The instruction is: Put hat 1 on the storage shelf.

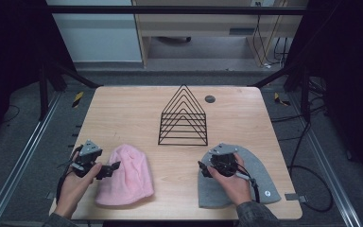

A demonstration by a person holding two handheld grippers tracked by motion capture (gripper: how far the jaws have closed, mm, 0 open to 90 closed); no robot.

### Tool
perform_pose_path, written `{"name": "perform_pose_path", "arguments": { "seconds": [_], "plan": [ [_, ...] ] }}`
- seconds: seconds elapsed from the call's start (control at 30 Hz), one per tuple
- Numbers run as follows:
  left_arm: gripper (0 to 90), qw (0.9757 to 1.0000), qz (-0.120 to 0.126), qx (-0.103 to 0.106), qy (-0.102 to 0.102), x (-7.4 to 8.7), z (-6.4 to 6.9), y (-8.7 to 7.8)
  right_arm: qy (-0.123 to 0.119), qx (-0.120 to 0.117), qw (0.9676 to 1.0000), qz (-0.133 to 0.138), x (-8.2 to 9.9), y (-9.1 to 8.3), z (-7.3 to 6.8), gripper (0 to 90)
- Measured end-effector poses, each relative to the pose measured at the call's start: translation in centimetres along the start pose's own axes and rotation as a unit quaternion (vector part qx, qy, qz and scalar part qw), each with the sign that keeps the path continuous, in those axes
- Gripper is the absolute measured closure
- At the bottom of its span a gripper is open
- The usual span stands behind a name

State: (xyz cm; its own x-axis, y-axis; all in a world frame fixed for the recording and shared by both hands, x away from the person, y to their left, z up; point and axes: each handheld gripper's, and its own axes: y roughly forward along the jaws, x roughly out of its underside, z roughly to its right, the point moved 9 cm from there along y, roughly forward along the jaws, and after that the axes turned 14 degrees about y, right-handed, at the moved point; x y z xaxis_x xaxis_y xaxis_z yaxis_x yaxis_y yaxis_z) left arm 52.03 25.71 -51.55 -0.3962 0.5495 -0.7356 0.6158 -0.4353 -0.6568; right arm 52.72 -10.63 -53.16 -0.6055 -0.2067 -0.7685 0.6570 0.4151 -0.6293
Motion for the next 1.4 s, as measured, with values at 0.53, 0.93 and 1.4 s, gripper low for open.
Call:
{"name": "perform_pose_path", "arguments": {
  "seconds": [0.53,0.93,1.4],
  "plan": [
    [11.7,0.9960,-0.067,0.051,0.029,-4.9,-2.2,1.1,0.009,0.013,0.9998,-0.008,0.4,-0.3,0.7,22.3],
    [22.4,0.9919,-0.102,0.067,0.035,-4.8,-2.0,3.7,0.023,0.001,0.9996,-0.014,0.6,-0.3,0.9,26.6],
    [30.7,0.9908,-0.117,0.066,0.018,-2.6,-2.3,5.0,0.014,-0.006,0.9995,-0.028,0.9,0.2,0.4,26.5]
  ]
}}
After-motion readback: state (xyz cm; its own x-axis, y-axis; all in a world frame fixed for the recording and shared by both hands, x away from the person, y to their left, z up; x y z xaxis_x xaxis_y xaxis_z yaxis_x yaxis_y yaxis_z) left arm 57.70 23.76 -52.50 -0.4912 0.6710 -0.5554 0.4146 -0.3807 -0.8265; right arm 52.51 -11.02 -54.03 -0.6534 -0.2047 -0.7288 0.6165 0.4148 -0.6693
